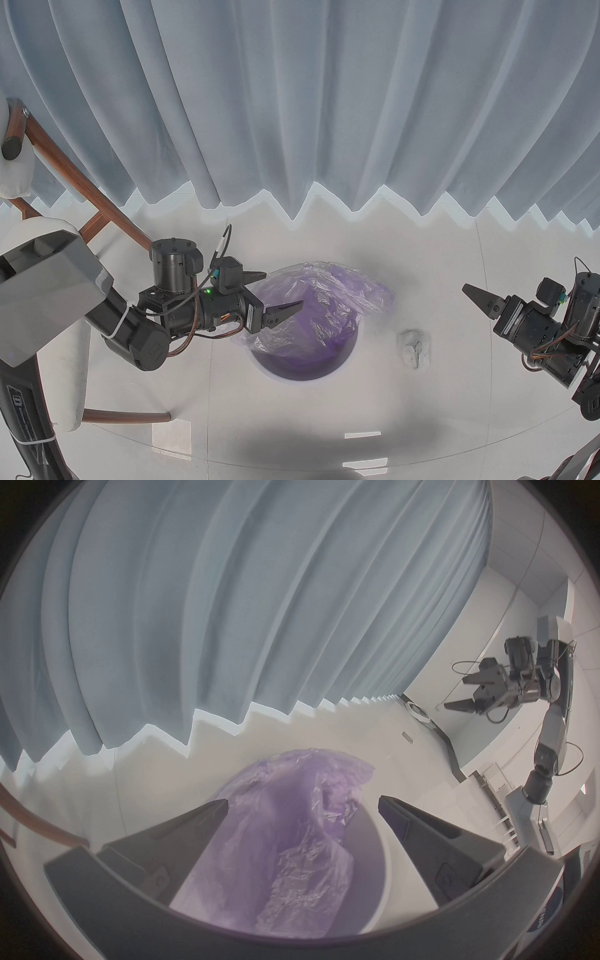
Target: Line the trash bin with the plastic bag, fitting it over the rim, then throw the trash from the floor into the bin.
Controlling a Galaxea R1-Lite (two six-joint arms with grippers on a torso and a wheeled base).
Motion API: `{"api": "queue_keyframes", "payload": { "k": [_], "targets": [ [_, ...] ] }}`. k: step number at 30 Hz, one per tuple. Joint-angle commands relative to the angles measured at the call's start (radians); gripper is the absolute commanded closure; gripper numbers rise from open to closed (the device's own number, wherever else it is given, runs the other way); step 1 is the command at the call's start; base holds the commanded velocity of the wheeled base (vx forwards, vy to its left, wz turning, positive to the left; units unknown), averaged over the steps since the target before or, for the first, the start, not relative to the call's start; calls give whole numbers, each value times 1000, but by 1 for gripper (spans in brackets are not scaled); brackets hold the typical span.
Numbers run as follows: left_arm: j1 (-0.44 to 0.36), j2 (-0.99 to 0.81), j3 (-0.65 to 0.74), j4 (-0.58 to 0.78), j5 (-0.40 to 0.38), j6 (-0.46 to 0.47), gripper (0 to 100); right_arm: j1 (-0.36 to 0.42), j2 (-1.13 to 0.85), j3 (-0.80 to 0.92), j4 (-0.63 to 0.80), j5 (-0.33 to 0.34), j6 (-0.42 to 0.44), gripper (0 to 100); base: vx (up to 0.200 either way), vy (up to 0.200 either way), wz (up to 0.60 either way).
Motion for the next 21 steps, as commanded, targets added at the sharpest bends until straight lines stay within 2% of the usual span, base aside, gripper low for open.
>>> {"api": "queue_keyframes", "payload": {
  "k": [1, 4, 5, 13, 15, 19, 21],
  "targets": [
    [-1, 66, -7, -7, 4, 23, 0, 3, -2, -2, -2, 0, -1, 0, 0, 0, 0],
    [-4, 70, -7, -7, 3, 23, 0, 3, 0, -2, -2, 0, 1, 0, 0, 0, 0],
    [-7, 70, -6, -6, 3, 23, 100, 3, 1, 3, -1, 0, 1, 0, 0, 0, 0],
    [-18, 66, 9, -9, 4, 24, 100, 17, 6, -14, 4, 2, -7, 0, 0, 0, 0],
    [-48, 50, 42, -10, 3, 26, 100, 45, 15, -51, 16, 2, -1, 0, 0, 0, 0],
    [-107, -16, 134, -10, 3, 24, 100, 49, 70, -91, 24, 3, 1, 0, 0, 0, 0],
    [-153, -39, 229, -12, 4, 26, 100, 49, 134, -134, 25, 3, 1, 0, 0, 0, 0]
  ]
}}
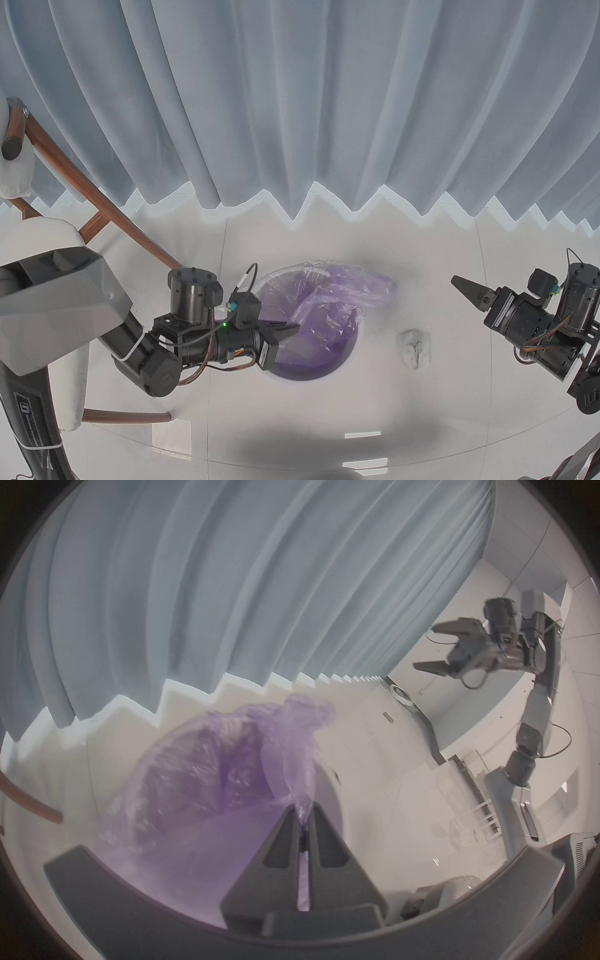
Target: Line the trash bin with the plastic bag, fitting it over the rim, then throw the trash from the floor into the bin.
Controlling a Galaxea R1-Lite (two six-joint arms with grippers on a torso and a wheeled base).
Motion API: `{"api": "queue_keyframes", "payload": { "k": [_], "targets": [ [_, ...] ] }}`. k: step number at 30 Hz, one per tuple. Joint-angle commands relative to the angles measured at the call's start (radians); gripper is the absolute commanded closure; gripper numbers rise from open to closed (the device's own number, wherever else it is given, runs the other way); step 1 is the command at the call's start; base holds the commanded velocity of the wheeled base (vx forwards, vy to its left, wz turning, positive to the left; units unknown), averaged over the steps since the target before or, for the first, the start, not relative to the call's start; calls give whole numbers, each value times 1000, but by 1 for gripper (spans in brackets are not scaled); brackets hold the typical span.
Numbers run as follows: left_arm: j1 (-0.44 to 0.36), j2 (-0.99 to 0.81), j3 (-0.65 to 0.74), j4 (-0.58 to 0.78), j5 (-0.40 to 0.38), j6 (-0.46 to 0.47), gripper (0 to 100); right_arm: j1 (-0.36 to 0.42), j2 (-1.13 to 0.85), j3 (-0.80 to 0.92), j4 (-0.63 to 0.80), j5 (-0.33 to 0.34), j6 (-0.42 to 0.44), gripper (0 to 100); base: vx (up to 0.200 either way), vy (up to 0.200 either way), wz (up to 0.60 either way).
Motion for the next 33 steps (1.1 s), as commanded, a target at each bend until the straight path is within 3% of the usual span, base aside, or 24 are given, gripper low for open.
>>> {"api": "queue_keyframes", "payload": {
  "k": [1, 8, 14, 18, 22, 31, 32, 33],
  "targets": [
    [-92, -77, 166, -7, 1, 3, 100, 11, 131, -80, 6, 1, 2, 0, 0, 0, 0],
    [-138, -70, 379, -93, -1, -1, 100, 36, 275, -144, 8, 4, 3, 0, 0, 0, 0],
    [-127, -34, 377, -96, 5, -2, 100, 66, 344, -141, 43, 29, 6, 0, 0, 0, 0],
    [-127, 0, 362, -99, 7, -2, 100, 145, 429, -153, 38, 33, 6, 0, 0, 0, 0],
    [-127, 9, 350, -102, 8, -4, 100, 174, 462, -190, 38, 33, 6, 0, 0, 0, 0],
    [-127, 9, 342, -104, 8, -8, 100, 235, 576, -313, 43, 27, 63, 0, 0, 0, 0],
    [-127, 8, 342, -104, 8, -8, 100, 235, 582, -318, 43, 27, 63, 100, 0, 0, 0],
    [-127, 6, 342, -104, 8, -8, 100, 235, 594, -324, 40, 27, 65, 100, 0, 0, 0]
  ]
}}
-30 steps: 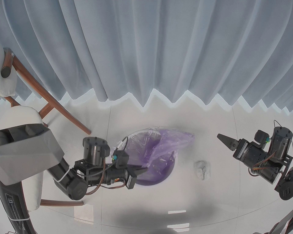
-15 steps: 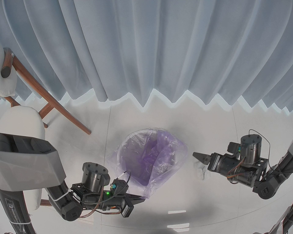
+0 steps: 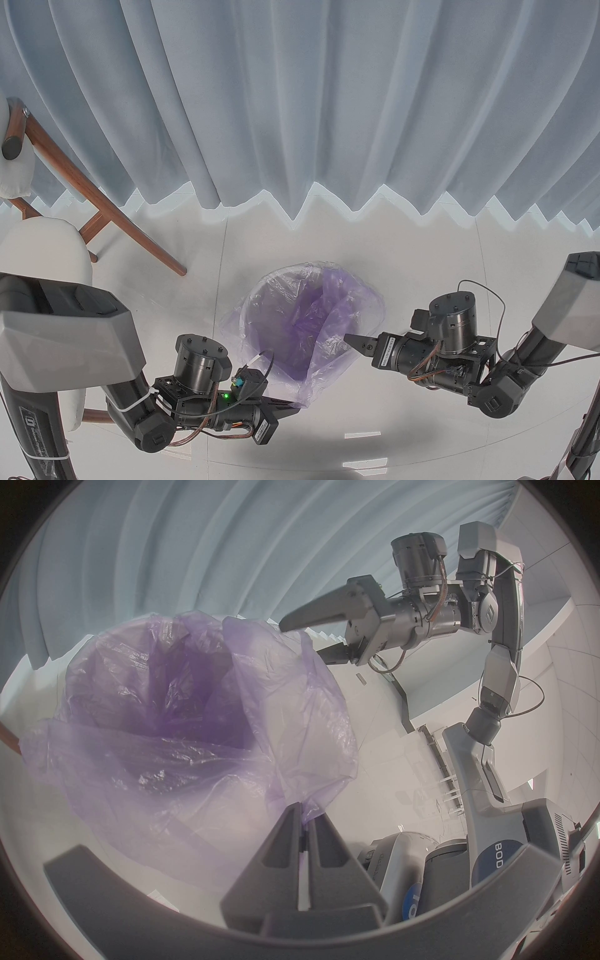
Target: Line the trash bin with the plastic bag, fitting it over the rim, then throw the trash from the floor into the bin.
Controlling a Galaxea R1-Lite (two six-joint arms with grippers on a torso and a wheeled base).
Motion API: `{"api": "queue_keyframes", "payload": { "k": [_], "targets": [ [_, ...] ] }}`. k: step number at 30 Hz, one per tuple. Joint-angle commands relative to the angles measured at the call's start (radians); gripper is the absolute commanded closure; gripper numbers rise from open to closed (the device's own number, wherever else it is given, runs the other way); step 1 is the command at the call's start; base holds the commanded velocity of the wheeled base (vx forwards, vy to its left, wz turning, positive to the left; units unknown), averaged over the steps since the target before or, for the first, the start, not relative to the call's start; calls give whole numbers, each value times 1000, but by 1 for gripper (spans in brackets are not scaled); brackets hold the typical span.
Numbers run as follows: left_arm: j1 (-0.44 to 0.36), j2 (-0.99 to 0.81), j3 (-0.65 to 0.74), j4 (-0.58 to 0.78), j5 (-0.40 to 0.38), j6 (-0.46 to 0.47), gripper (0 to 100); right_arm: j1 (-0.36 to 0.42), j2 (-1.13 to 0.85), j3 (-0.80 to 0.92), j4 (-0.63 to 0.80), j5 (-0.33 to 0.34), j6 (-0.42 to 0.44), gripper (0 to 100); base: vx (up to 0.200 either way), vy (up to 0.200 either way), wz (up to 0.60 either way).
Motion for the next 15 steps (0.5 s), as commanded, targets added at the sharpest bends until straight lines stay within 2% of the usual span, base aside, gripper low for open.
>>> {"api": "queue_keyframes", "payload": {
  "k": [1, 13, 14, 15],
  "targets": [
    [0, 1, -1, -1, 0, -1, 100, 10, 72, -34, -4, -2, 3, 100, 0, 0, 0],
    [0, -2, 11, -22, -9, 6, 100, -2, 132, -80, -41, -4, -3, 100, 0, 0, 0],
    [0, -3, 13, -28, -9, 4, 0, -2, 132, -79, -42, -4, -5, 100, 0, 0, 0],
    [-3, -5, 20, -50, -11, 1, 0, -4, 129, -75, -47, -4, -5, 100, 0, 0, 0]
  ]
}}
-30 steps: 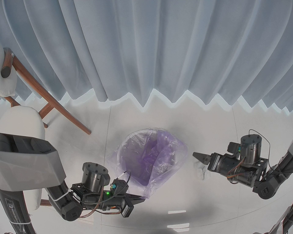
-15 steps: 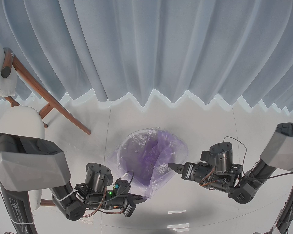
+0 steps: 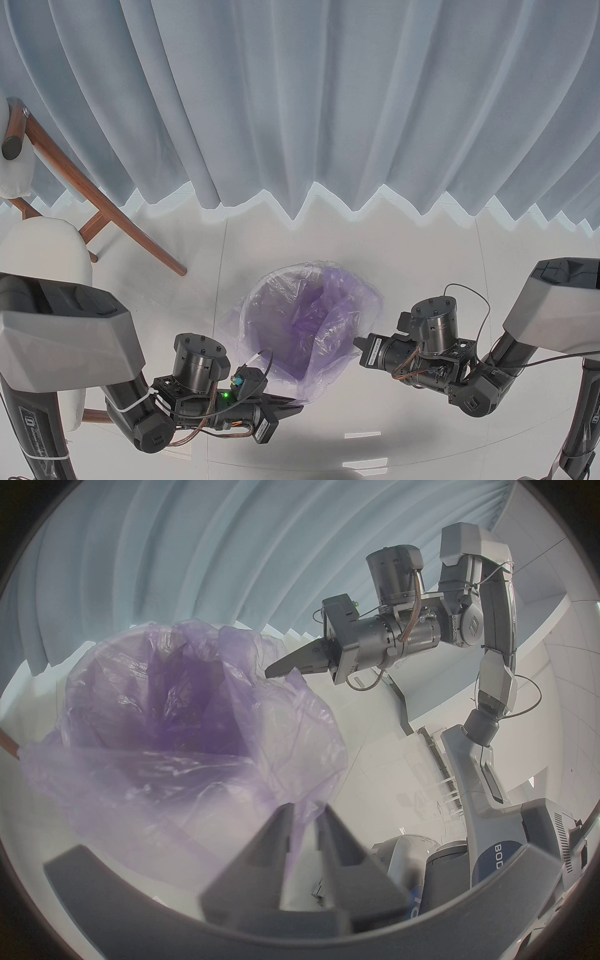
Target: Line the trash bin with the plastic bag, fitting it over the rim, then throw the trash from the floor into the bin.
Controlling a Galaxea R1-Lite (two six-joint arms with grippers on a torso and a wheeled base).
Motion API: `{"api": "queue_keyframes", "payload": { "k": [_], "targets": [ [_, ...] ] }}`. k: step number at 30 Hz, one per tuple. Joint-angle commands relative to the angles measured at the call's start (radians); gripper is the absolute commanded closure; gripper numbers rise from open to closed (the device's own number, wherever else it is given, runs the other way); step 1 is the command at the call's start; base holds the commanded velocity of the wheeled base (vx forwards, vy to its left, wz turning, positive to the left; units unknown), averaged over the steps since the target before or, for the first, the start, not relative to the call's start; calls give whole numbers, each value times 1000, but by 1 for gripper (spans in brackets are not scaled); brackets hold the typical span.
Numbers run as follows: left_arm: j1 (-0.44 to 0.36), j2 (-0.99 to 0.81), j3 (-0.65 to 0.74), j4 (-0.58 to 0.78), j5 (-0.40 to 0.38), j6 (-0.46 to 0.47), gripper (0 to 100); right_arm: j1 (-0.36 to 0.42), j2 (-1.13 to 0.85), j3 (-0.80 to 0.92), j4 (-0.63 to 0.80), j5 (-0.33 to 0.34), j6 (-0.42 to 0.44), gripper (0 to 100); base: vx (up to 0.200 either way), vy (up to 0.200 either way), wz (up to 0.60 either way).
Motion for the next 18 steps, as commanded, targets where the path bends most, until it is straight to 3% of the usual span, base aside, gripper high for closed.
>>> {"api": "queue_keyframes", "payload": {
  "k": [1, 5, 10, 18],
  "targets": [
    [-4, -4, 13, -32, -3, -5, 0, -4, 6, 2, -8, -1, -1, 100, 0, 0, 0],
    [2, -59, 50, -42, -4, -13, 0, -11, 4, 10, -30, -12, -8, 100, 0, 0, 0],
    [20, -220, 177, -42, -3, -141, 0, -18, 14, 36, -62, -18, -15, 100, 0, 0, 0],
    [38, -399, 295, -42, 74, -595, 0, -18, 18, 62, -84, -19, -24, 100, 0, 0, 0]
  ]
}}
